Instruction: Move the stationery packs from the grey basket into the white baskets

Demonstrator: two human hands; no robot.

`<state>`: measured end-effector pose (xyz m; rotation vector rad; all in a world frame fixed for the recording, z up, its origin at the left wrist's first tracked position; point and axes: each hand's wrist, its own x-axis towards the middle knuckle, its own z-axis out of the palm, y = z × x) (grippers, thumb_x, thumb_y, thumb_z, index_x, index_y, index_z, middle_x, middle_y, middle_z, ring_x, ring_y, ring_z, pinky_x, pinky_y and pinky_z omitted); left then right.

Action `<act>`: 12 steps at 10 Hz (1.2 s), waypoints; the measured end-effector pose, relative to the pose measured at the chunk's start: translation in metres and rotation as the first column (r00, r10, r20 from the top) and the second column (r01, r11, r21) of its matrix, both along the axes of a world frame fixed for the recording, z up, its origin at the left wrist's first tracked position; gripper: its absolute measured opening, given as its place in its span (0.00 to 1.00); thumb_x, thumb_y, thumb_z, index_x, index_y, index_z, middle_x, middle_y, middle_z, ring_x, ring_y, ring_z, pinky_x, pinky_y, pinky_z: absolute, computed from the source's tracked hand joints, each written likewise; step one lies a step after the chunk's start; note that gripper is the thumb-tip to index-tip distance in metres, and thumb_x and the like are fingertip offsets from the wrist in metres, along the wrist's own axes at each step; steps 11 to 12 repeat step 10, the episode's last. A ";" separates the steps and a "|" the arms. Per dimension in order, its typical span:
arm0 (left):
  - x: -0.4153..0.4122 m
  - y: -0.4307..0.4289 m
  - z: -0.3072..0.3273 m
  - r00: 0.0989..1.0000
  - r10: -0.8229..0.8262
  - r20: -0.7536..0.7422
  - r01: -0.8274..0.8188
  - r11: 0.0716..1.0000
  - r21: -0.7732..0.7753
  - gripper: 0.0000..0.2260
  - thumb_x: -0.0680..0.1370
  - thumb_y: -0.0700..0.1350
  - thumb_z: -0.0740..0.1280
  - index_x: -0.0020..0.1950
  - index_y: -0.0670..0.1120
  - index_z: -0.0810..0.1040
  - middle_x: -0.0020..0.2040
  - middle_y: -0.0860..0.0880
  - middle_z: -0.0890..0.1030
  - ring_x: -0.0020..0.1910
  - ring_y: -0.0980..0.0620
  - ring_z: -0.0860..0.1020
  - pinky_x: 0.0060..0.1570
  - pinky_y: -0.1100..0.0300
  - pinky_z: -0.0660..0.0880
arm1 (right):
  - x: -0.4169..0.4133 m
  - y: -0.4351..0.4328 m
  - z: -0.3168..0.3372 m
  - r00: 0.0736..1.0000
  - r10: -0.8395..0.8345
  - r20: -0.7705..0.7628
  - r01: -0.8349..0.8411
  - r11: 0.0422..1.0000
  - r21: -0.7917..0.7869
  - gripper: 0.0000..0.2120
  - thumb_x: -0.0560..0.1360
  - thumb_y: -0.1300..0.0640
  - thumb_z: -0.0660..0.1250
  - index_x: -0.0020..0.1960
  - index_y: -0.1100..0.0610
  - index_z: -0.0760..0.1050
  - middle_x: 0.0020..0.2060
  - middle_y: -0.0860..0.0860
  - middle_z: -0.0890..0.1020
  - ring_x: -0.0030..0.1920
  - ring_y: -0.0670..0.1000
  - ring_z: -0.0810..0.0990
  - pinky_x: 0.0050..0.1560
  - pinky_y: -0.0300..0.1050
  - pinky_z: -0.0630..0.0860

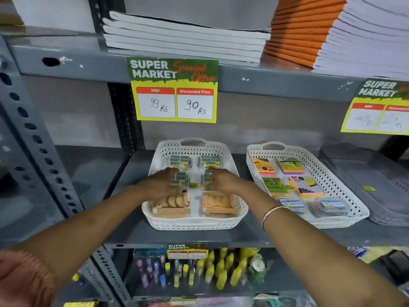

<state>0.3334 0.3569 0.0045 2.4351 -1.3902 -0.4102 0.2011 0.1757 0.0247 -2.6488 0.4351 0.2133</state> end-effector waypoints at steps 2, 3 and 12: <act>0.029 -0.026 -0.004 0.987 -0.002 0.158 -0.029 0.980 0.196 0.38 0.74 0.52 0.68 0.76 0.44 0.49 0.78 0.43 0.52 0.76 0.45 0.56 0.72 0.52 0.58 | 0.033 -0.033 -0.017 0.992 0.002 -0.125 -0.030 0.975 -0.219 0.41 0.70 0.54 0.73 0.77 0.56 0.56 0.75 0.57 0.63 0.74 0.58 0.62 0.72 0.53 0.65; 0.040 -0.035 -0.016 0.993 -0.020 0.117 -0.018 0.949 0.316 0.41 0.73 0.51 0.70 0.76 0.44 0.47 0.78 0.42 0.51 0.76 0.44 0.55 0.73 0.50 0.57 | 0.044 -0.042 -0.031 0.976 0.051 -0.214 -0.090 0.981 -0.174 0.46 0.68 0.53 0.76 0.78 0.56 0.53 0.76 0.56 0.60 0.76 0.58 0.59 0.75 0.55 0.61; 0.049 -0.040 -0.017 0.996 -0.026 0.089 0.005 0.976 0.219 0.41 0.68 0.44 0.76 0.74 0.41 0.56 0.73 0.39 0.63 0.71 0.40 0.63 0.68 0.49 0.64 | 0.044 -0.033 -0.026 0.987 -0.004 -0.161 -0.021 0.988 -0.150 0.46 0.69 0.56 0.75 0.78 0.58 0.52 0.77 0.58 0.59 0.76 0.59 0.59 0.75 0.53 0.61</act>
